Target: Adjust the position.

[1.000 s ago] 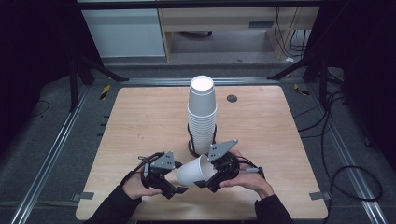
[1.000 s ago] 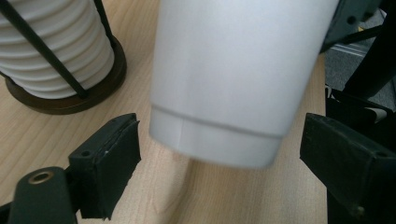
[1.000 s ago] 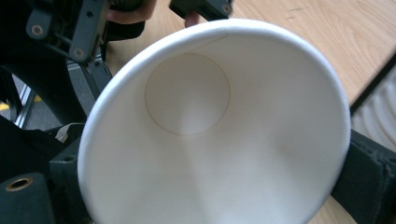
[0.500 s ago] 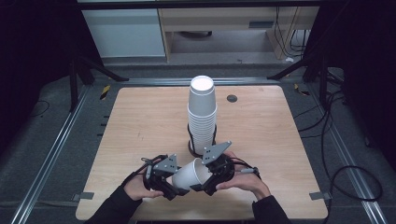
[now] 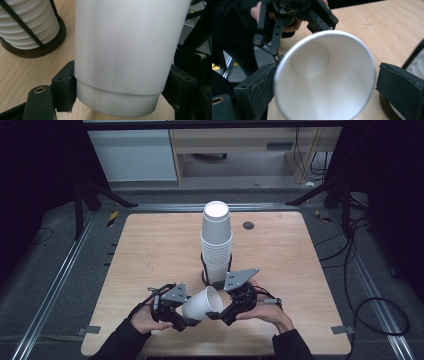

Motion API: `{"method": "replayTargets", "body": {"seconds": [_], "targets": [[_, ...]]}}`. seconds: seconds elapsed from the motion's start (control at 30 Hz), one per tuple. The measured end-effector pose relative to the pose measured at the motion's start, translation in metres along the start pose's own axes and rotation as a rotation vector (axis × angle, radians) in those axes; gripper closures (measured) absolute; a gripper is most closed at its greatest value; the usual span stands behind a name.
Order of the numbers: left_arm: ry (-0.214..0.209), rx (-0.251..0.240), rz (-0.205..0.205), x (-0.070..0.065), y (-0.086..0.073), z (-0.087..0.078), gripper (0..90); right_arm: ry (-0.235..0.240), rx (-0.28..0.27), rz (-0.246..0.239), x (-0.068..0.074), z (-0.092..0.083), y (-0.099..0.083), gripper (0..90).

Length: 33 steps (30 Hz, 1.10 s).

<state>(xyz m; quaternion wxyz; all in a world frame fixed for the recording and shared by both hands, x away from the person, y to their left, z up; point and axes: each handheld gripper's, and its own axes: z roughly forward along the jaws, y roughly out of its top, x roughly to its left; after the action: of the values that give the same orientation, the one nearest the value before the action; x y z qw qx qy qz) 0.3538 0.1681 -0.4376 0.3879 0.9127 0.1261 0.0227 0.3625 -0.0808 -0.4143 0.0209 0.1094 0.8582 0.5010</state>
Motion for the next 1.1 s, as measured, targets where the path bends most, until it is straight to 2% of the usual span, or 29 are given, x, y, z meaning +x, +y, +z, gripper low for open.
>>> {"method": "replayTargets", "body": {"seconds": [0.2,0.23,0.27,0.3,0.43,0.47,0.57,0.77,0.9,0.93,0.97,1.1], "targets": [[0.027,-0.054,-0.044,0.008,-0.004,-0.011,23.6,-0.036,-0.074,0.028,-0.004,-0.014,0.001,4.1],[0.04,-0.083,-0.06,0.01,-0.005,-0.015,23.5,-0.052,-0.092,0.04,-0.006,-0.017,0.0,4.1],[0.04,-0.083,-0.06,0.01,-0.005,-0.015,23.5,-0.052,-0.092,0.04,-0.006,-0.017,0.0,4.1],[0.05,-0.123,-0.079,0.012,-0.005,-0.02,23.5,-0.06,-0.109,0.059,-0.008,-0.019,-0.002,4.0],[0.063,-0.2,-0.101,0.013,-0.005,-0.03,23.5,-0.055,-0.135,0.09,-0.012,-0.022,-0.007,4.2],[0.063,-0.2,-0.101,0.013,-0.005,-0.03,23.6,-0.055,-0.135,0.09,-0.012,-0.022,-0.007,4.2],[0.056,-0.263,-0.115,0.013,-0.005,-0.033,23.5,-0.019,-0.151,0.111,-0.012,-0.017,-0.009,4.3],[0.037,-0.285,-0.098,0.006,-0.001,-0.03,23.5,0.0,-0.14,0.104,-0.008,-0.009,-0.009,4.5],[0.025,-0.277,-0.074,0.0,0.003,-0.025,23.5,0.047,-0.187,0.123,-0.007,-0.009,-0.007,5.0],[0.025,-0.277,-0.074,0.0,0.003,-0.025,23.5,0.047,-0.187,0.123,-0.007,-0.009,-0.007,5.0],[0.025,-0.273,-0.07,-0.001,0.004,-0.023,23.5,0.064,-0.209,0.134,-0.007,-0.009,-0.007,5.1],[0.017,-0.261,-0.063,-0.004,0.005,-0.019,23.5,0.073,-0.206,0.134,-0.005,-0.004,-0.007,5.0]]}}
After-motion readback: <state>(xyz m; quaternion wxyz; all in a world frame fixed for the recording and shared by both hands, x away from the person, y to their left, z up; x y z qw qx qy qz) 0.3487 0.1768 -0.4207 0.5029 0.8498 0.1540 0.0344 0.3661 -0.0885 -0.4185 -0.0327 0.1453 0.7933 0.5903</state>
